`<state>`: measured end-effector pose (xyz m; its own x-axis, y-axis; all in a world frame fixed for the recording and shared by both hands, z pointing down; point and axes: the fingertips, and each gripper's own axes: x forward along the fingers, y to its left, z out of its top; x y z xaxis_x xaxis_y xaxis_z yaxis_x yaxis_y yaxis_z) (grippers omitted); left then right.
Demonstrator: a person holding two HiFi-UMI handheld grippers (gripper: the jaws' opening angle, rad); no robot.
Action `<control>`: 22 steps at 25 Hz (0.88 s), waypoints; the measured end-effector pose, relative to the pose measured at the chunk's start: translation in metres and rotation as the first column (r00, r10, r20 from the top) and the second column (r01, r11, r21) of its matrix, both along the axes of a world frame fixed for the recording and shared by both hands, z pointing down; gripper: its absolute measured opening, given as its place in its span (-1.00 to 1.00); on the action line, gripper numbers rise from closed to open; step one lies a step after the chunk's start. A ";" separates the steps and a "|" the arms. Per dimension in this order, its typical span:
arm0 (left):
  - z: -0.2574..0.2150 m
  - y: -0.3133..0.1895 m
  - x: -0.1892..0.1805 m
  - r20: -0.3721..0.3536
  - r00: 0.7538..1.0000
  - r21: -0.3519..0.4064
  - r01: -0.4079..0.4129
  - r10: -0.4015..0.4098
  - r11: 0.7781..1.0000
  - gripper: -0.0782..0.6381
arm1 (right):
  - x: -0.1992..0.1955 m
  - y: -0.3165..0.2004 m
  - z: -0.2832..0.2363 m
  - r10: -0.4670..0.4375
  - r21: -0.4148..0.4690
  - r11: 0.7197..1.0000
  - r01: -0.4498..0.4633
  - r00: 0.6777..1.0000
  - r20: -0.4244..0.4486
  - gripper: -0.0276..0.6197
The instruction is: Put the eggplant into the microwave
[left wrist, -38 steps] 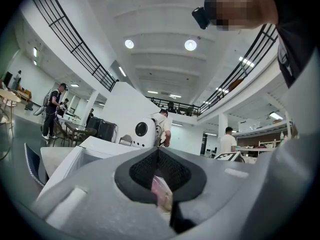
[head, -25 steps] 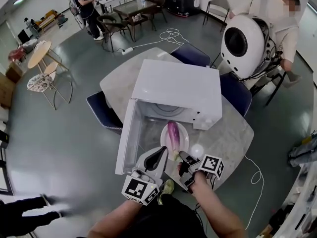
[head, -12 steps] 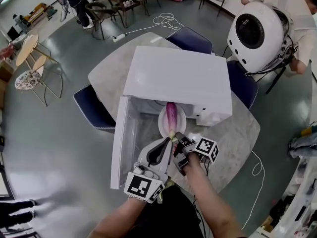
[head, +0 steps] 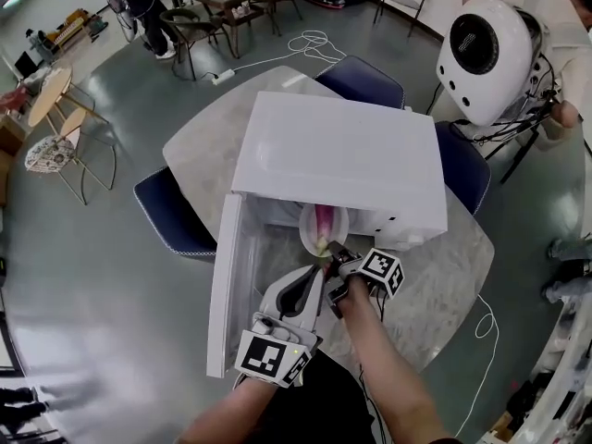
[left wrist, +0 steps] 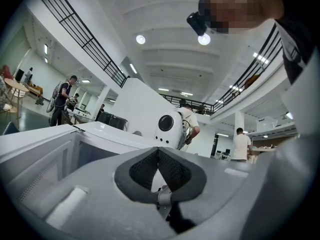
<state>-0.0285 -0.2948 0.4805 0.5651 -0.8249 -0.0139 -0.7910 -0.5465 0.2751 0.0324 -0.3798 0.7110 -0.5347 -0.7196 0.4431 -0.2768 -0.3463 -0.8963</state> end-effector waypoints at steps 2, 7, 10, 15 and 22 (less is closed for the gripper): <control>0.004 -0.006 0.000 0.000 1.000 -0.006 0.004 -0.004 1.000 -0.76 | 0.000 -0.007 0.004 0.008 0.001 1.000 -0.008 1.000 0.003 -0.85; 0.011 -0.021 0.004 -0.001 1.000 -0.014 0.006 -0.006 1.000 -0.76 | -0.005 -0.021 0.013 0.017 0.004 1.000 -0.017 1.000 0.012 -0.85; 0.014 -0.025 0.007 0.004 1.000 -0.017 0.003 -0.003 1.000 -0.76 | -0.006 -0.032 0.014 0.031 0.029 0.999 -0.032 0.999 0.026 -0.85; 0.018 -0.028 0.007 0.007 1.000 -0.024 0.006 -0.005 1.000 -0.76 | -0.009 -0.048 0.013 0.015 0.091 0.996 -0.018 0.999 0.038 -0.85; 0.026 -0.031 0.007 0.009 1.000 -0.040 0.002 -0.001 0.999 -0.76 | -0.007 -0.046 0.011 0.026 0.129 0.991 -0.031 0.999 0.035 -0.64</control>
<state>-0.0210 -0.3257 0.5070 0.5638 -0.8256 0.0240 -0.7942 -0.5340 0.2899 0.0254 -0.4261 0.7219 -0.5259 -0.7848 0.3278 -0.2380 -0.2343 -0.9426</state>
